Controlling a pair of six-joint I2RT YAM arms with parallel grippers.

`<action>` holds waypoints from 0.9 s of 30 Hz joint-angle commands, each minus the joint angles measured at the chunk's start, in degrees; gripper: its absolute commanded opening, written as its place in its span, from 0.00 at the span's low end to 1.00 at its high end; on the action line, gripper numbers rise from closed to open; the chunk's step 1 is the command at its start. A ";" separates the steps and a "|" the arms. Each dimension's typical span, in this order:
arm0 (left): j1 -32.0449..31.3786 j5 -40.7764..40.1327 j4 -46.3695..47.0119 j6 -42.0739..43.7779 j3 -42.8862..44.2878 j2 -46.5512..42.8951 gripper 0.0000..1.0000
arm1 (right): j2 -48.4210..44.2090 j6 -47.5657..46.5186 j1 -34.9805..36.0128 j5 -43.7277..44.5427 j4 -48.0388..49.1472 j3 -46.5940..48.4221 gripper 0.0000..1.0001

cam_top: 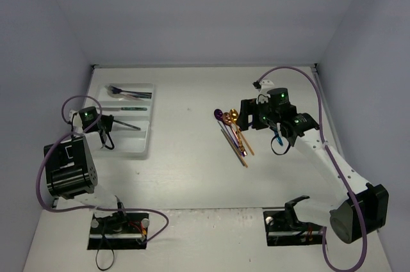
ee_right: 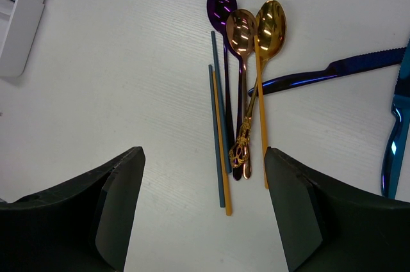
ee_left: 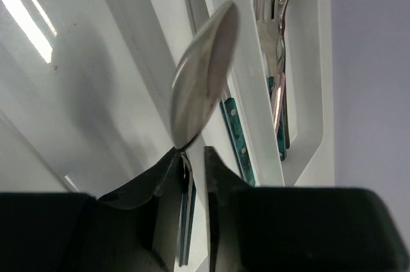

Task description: Sort the eating utensils into containers

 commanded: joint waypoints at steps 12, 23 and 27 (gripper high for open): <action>0.34 -2.10 5.35 -5.45 -8.40 -13.19 0.68 | -1.27 -0.31 -0.75 -0.50 1.50 0.42 0.73; -9.05 2.16 -20.46 10.44 8.31 -21.27 0.72 | 7.09 5.02 -6.45 10.69 -3.48 2.04 0.69; -22.33 -0.94 -33.12 22.70 17.66 -19.97 0.72 | 12.51 6.65 -6.47 9.37 -3.67 2.71 0.65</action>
